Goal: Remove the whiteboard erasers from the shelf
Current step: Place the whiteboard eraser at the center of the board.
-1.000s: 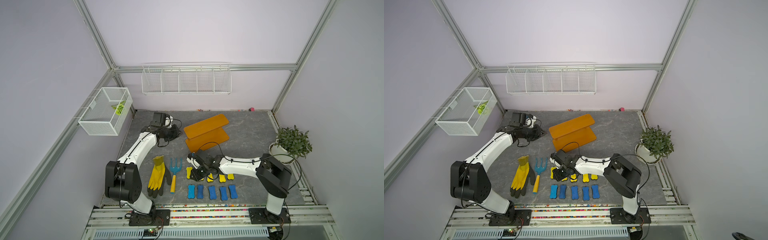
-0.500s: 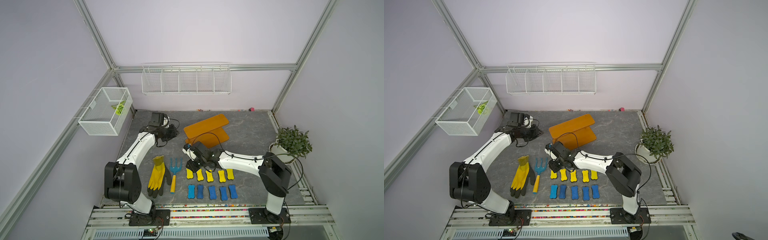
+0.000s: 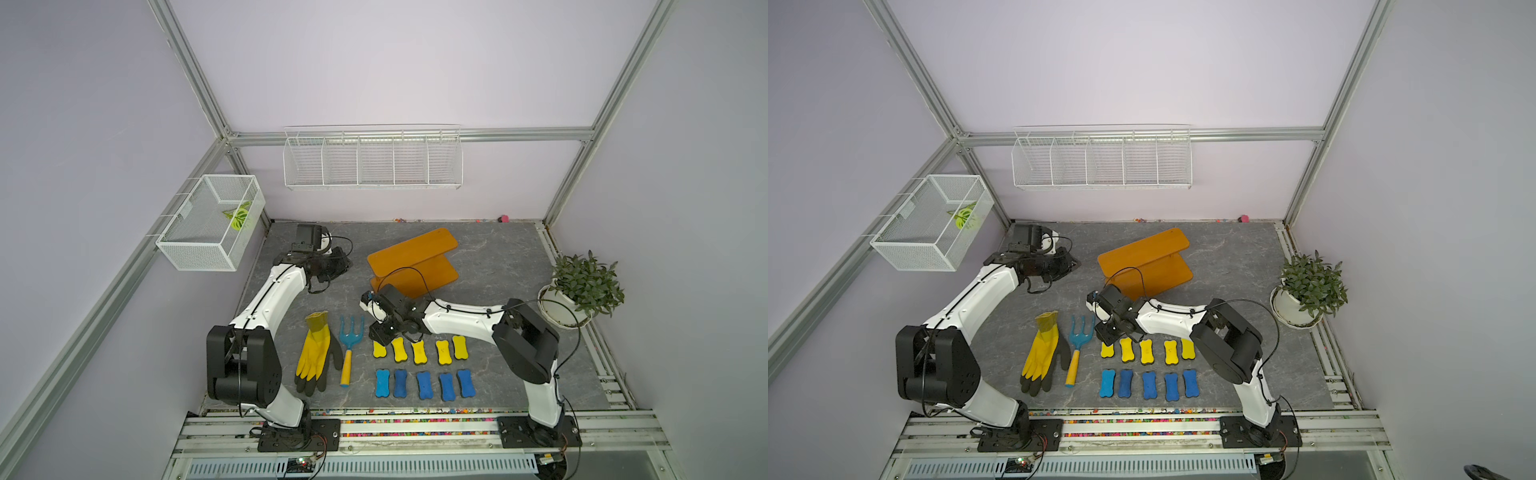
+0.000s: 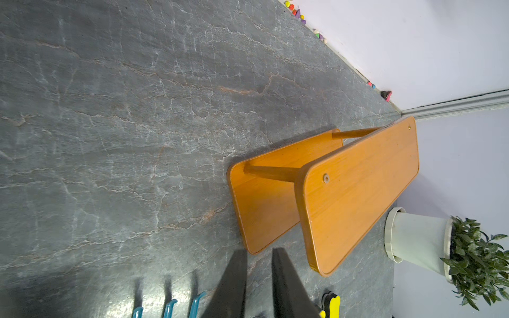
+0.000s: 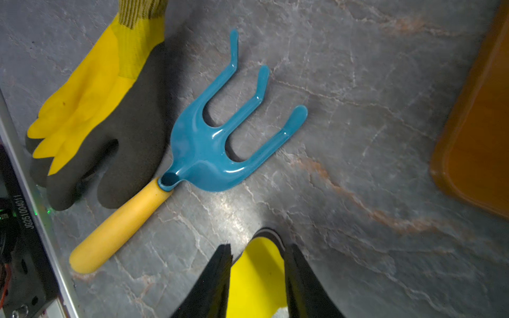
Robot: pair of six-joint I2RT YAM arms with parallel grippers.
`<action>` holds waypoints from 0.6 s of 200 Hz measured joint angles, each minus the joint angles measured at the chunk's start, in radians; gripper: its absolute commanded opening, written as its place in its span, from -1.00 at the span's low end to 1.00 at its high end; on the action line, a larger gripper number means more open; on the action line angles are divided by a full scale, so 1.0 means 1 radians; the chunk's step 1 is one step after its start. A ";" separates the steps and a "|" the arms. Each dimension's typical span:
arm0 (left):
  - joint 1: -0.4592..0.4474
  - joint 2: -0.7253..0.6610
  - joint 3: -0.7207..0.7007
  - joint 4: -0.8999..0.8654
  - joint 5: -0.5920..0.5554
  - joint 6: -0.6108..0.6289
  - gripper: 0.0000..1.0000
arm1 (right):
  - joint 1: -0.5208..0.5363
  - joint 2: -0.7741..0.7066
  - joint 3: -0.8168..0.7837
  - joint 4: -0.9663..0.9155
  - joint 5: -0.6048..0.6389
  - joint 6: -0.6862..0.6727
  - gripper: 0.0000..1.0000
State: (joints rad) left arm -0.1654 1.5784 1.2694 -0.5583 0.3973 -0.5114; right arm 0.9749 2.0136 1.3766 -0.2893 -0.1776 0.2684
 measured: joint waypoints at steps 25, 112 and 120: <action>0.002 0.000 0.000 0.000 0.000 0.000 -0.55 | 0.000 0.000 0.000 0.000 -0.007 0.000 -0.20; 0.002 0.000 0.000 0.002 0.003 -0.003 -0.55 | 0.000 0.000 -0.024 0.006 -0.031 0.005 -0.20; 0.002 0.000 0.000 0.003 0.003 -0.003 -0.55 | 0.000 -0.001 -0.026 0.009 -0.034 0.005 -0.20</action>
State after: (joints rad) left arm -0.1635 1.5784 1.2694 -0.5552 0.4007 -0.5148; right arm 0.9752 2.0129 1.3502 -0.2802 -0.2111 0.2733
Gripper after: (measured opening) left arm 0.226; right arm 0.401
